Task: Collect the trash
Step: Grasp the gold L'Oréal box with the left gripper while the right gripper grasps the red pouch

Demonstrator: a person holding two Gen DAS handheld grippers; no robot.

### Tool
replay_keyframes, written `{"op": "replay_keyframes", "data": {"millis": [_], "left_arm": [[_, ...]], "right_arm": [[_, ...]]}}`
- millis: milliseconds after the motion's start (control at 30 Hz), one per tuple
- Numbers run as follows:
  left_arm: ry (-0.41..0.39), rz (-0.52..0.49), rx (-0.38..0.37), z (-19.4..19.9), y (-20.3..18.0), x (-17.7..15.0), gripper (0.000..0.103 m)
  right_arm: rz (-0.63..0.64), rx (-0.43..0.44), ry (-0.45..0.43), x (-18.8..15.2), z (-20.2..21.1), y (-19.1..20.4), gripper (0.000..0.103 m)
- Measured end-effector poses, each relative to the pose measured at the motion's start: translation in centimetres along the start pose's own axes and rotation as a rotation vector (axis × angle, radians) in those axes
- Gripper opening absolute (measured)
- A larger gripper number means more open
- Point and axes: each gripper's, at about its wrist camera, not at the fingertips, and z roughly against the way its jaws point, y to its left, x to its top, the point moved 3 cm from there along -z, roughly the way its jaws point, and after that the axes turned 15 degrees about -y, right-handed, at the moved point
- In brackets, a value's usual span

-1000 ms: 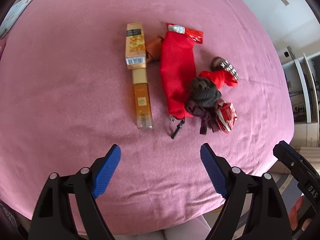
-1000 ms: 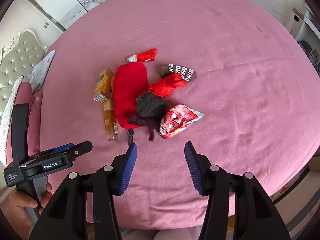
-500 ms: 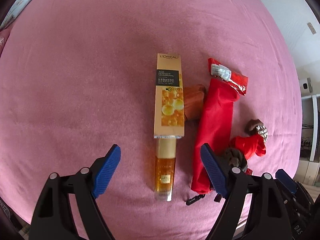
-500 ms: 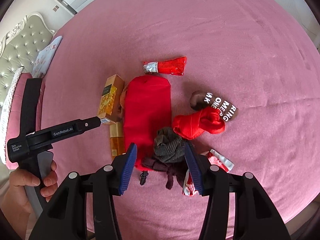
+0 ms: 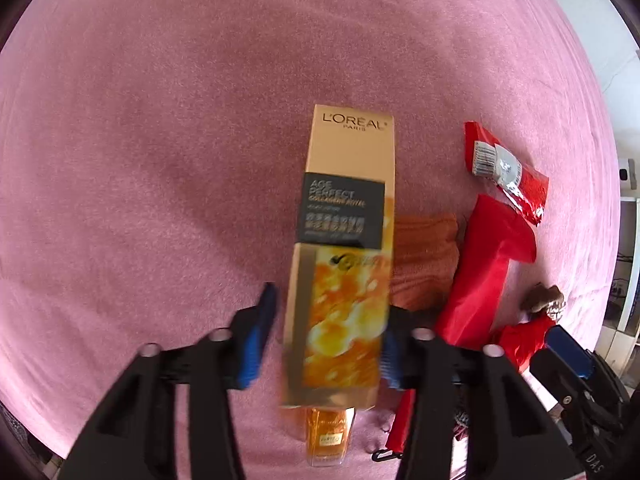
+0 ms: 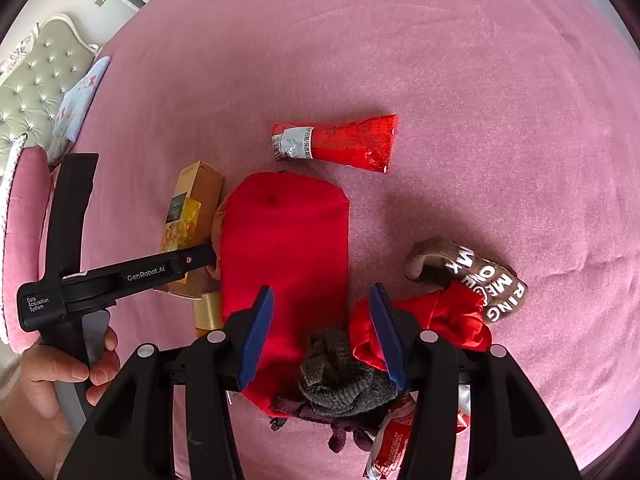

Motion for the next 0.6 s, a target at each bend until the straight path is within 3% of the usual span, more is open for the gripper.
{"op": "replay_keyframes", "data": {"millis": [200, 433, 600], "left_arm": [[-0.020, 0.011, -0.044, 0.0, 1.0, 0.8, 0.038], [-0.080, 0.025, -0.105, 3.2, 2.8, 1.1, 0.038], [-0.102, 0.057, -0.131, 4.7, 4.8, 0.2, 0.038]], "right_arm": [[-0.003, 0.001, 0.009, 0.7, -1.4, 0.2, 0.050], [-0.013, 0.012, 0.014, 1.4, -3.5, 0.3, 0.057], [-0.075, 0.015, 0.066, 0.7, -6.1, -0.4, 0.057]]}}
